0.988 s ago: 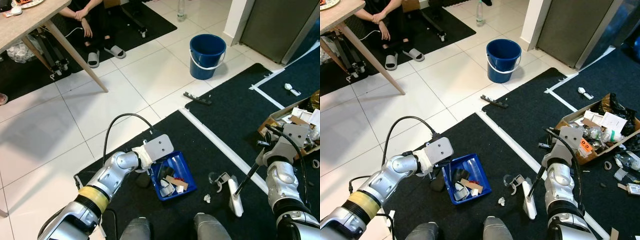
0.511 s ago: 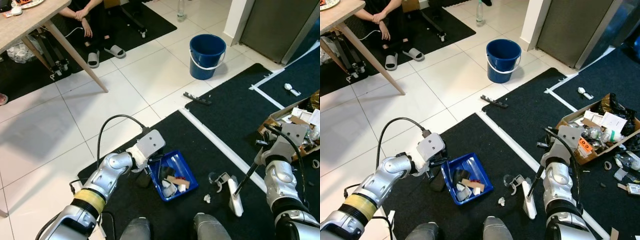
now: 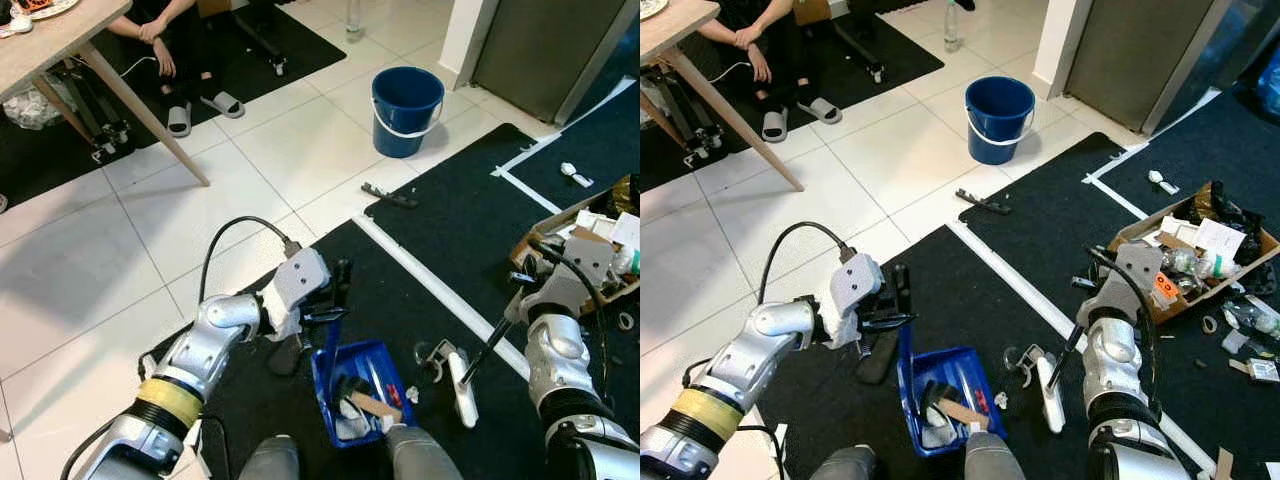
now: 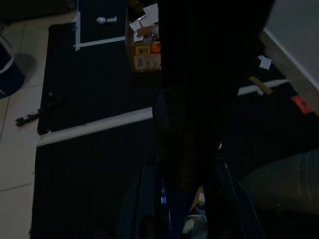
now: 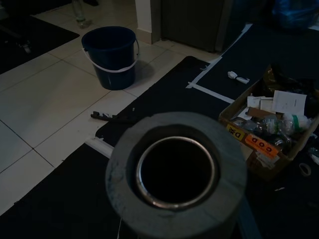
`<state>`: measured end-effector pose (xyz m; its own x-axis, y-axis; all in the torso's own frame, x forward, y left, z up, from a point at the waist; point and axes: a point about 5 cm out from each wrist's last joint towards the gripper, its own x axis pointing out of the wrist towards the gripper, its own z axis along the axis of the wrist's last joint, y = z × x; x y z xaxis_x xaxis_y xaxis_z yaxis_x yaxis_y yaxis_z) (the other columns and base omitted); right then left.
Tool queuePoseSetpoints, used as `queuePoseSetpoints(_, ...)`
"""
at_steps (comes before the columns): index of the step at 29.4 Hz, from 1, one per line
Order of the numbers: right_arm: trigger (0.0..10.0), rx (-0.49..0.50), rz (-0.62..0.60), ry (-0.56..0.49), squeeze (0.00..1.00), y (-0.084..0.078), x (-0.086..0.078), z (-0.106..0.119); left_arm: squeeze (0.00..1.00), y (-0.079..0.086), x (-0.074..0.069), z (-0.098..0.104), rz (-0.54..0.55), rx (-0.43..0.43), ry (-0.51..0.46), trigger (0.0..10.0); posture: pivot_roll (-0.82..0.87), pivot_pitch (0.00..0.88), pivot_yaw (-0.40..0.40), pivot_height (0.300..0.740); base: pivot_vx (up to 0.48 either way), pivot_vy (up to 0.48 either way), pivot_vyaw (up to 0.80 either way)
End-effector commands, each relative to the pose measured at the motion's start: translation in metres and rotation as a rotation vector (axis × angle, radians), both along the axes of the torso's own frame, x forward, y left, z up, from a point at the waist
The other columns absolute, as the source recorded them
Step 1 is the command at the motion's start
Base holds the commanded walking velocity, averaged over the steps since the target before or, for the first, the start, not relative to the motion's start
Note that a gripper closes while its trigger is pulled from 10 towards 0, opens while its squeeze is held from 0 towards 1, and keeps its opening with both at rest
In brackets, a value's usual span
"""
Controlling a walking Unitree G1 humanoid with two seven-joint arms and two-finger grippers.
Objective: Sweep floor
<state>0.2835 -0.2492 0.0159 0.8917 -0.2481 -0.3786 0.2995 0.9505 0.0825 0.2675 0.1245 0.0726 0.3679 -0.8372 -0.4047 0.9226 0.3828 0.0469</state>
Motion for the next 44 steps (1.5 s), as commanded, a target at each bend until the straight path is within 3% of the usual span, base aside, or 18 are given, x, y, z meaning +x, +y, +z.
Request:
queuePoseSetpoints(1,10.0,0.127,-0.005,0.058,0.0,0.016,-0.01,-0.019,0.0,0.006,-0.003,-0.001,-0.016,0.02,0.017,10.0,0.05,0.071,0.035,0.74,0.0,0.0,0.0)
queuePoseSetpoints(13,10.0,0.109,-0.022,0.029,0.0,0.016,-0.009,-0.015,0.0,0.018,-0.012,0.003,-0.114,0.065,0.09,10.0,0.06,0.098,0.026,0.74,0.0,0.0,0.0)
queuePoseSetpoints(24,10.0,0.128,-0.061,-0.049,0.0,0.01,-0.014,-0.011,0.0,0.03,-0.003,0.01,-0.08,0.151,0.001,10.0,0.05,0.129,0.025,0.74,0.0,0.0,0.0)
queuePoseSetpoints(30,10.0,0.194,-0.062,-0.161,0.0,0.011,-0.014,-0.004,0.0,0.032,0.0,0.01,-0.043,0.199,-0.078,10.0,0.05,0.16,0.018,0.74,0.0,0.0,0.0)
queuePoseSetpoints(35,10.0,0.179,-0.051,-0.199,0.0,0.012,-0.014,0.001,0.0,0.028,0.001,0.009,-0.012,0.185,-0.117,10.0,0.04,0.18,0.015,0.74,0.0,0.0,0.0)
queuePoseSetpoints(44,10.0,0.025,-0.053,-0.239,0.0,-0.005,-0.013,0.022,0.0,0.01,-0.007,-0.001,-0.026,0.105,-0.145,10.0,0.01,0.23,0.012,0.74,0.0,0.0,0.0)
